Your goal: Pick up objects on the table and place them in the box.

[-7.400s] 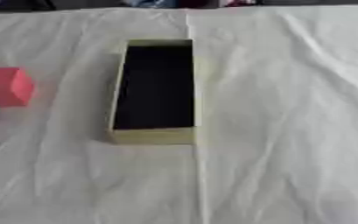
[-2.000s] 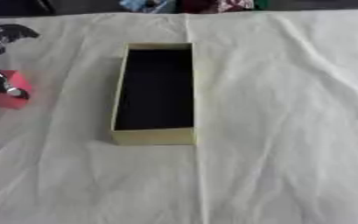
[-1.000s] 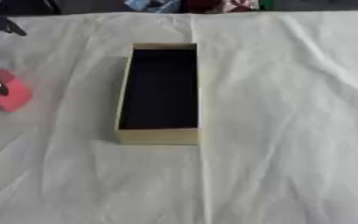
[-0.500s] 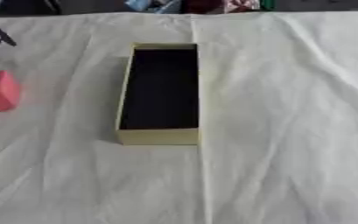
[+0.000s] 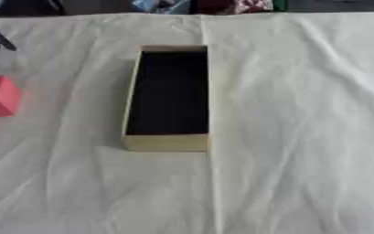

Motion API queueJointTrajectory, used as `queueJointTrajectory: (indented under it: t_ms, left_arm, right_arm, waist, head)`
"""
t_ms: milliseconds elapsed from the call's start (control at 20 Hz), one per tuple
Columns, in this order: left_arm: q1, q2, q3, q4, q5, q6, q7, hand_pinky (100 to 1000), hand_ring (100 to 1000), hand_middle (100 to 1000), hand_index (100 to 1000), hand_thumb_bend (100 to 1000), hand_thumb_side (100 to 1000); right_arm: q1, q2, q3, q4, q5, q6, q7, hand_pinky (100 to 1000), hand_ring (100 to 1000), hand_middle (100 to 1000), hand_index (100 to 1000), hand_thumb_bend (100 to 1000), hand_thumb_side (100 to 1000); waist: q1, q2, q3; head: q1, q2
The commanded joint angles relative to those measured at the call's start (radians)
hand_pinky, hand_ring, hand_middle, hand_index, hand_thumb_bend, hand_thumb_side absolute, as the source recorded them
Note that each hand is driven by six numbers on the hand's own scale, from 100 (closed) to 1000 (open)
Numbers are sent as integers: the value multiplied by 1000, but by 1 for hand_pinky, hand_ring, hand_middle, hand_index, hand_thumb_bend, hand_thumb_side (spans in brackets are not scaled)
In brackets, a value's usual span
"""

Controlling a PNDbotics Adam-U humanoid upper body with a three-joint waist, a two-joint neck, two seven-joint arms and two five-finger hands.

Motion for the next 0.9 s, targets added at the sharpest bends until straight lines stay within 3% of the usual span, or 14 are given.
queueJointTrajectory:
  t_ms: [50, 400, 900]
  left_arm:
    - [-22, 48, 12, -25, 2, 32, -58, 892, 875, 838, 936, 963, 250]
    - [-17, 38, 7, -18, -35, 80, -88, 814, 802, 770, 888, 959, 275]
    - [5, 29, -1, 4, -52, 80, -88, 810, 821, 816, 880, 914, 220]
  right_arm:
    - [-4, -33, -7, -14, 5, 0, -3, 874, 830, 835, 838, 100, 523]
    - [-4, -29, -9, -14, 6, -4, -6, 874, 830, 833, 838, 100, 519]
    - [-5, -20, -12, -14, 5, -5, -8, 874, 829, 831, 837, 100, 519]
  waist:
    - [14, -37, -1]
    - [12, -34, -3]
    - [8, -29, -8]
  head:
    - [5, 4]
    - [8, 4]
    - [11, -3]
